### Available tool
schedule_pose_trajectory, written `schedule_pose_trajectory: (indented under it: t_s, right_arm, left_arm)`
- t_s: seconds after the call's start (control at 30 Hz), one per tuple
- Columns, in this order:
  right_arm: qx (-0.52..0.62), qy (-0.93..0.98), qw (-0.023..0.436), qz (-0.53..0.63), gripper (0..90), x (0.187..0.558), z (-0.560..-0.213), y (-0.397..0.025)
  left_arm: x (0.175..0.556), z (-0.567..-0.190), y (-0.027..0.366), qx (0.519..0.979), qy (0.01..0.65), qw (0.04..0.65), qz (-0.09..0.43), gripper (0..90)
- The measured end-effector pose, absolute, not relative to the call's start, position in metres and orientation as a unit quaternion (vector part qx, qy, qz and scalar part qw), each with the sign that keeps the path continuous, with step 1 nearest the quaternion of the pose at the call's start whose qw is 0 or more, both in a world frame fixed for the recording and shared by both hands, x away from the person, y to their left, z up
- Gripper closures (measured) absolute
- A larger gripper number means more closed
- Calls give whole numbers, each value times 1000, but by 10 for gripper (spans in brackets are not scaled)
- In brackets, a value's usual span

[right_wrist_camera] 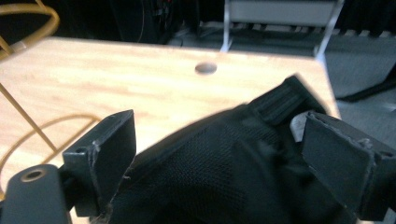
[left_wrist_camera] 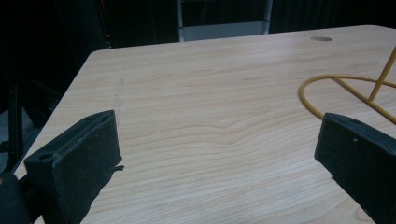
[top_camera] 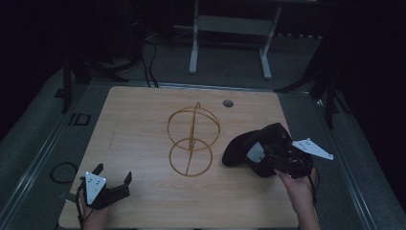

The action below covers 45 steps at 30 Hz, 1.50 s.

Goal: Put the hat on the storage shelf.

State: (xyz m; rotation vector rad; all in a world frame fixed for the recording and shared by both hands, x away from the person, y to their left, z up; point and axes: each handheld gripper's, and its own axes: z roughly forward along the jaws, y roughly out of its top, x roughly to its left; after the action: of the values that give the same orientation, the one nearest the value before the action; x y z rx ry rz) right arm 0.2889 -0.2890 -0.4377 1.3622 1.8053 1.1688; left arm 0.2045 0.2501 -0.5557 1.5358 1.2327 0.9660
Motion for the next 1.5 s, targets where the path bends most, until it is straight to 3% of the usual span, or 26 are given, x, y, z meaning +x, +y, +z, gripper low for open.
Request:
schedule_pose_trajectory:
  t_s: [0.13,0.3,0.4,0.47,0.5,0.53,0.7,1.27,1.5]
  right_arm:
    - [523,685,296,411,137,297,-447,-284]
    - [529,689,284,406,238,296,-453,-279]
    - [532,697,251,410,451,294,-462,-276]
    - [531,699,253,406,540,291,-467,-274]
    - [531,699,253,406,540,291,-467,-274]
    - [525,705,255,401,657,290,-472,-272]
    - [509,712,283,392,837,284,-473,-270]
    - [472,703,338,410,872,281,-432,-286]
    - [439,710,351,424,873,264,-412,-284]
  left_arm:
    - [204,-555,249,624,498,457,392,6]
    - [204,-554,249,625,497,457,392,6]
    - [203,-554,247,626,496,457,390,6]
    - [203,-553,247,627,494,458,391,6]
    - [203,-553,247,627,494,458,391,6]
    - [203,-553,247,627,494,458,392,6]
    - [203,-553,247,629,494,457,389,6]
    - [207,-534,226,640,506,461,349,7]
    - [206,-513,200,650,484,499,306,7]
